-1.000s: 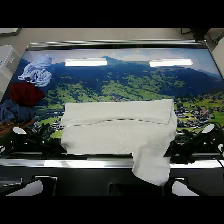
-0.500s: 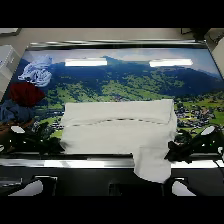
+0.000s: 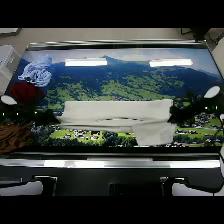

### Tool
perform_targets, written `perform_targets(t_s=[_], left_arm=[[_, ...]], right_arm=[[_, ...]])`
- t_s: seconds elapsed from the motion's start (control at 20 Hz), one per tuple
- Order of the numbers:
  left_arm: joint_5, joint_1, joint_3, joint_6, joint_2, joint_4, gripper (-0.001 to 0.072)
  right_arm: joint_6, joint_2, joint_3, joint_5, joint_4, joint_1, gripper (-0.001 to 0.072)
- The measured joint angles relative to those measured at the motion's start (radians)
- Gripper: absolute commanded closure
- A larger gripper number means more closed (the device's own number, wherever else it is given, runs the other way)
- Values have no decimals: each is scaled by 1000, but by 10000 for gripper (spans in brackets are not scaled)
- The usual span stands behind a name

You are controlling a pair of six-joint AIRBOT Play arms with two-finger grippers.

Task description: Fold the clothes and pants, and hang the long-sleeved shirts on hangers.

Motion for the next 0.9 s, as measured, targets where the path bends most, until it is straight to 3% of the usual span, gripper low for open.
perform_targets(t_s=[0.25, 0.55, 0.6, 0.65, 0.7, 0.75, 0.9], left_arm=[[-31, -46, 335, -71, -259, -2, 683], [-34, -62, 546, -95, -483, -54, 664], [-31, -63, 560, -97, -506, -66, 568], [-31, -63, 568, -97, -523, -72, 368], [-42, -63, 576, -101, -535, -95, 161], [-53, -61, 585, -100, -541, -108, 112], [-121, -26, 625, -100, -544, -80, 83]], right_arm=[[77, -207, 285, -99, 45, 30, 667], [113, -352, 365, -236, 116, 35, 665], [116, -370, 369, -246, 131, 35, 665], [117, -383, 371, -253, 146, 35, 640], [121, -392, 373, -257, 160, 35, 486], [123, -394, 375, -260, 172, 33, 268], [118, -382, 399, -224, 201, -7, 11]])
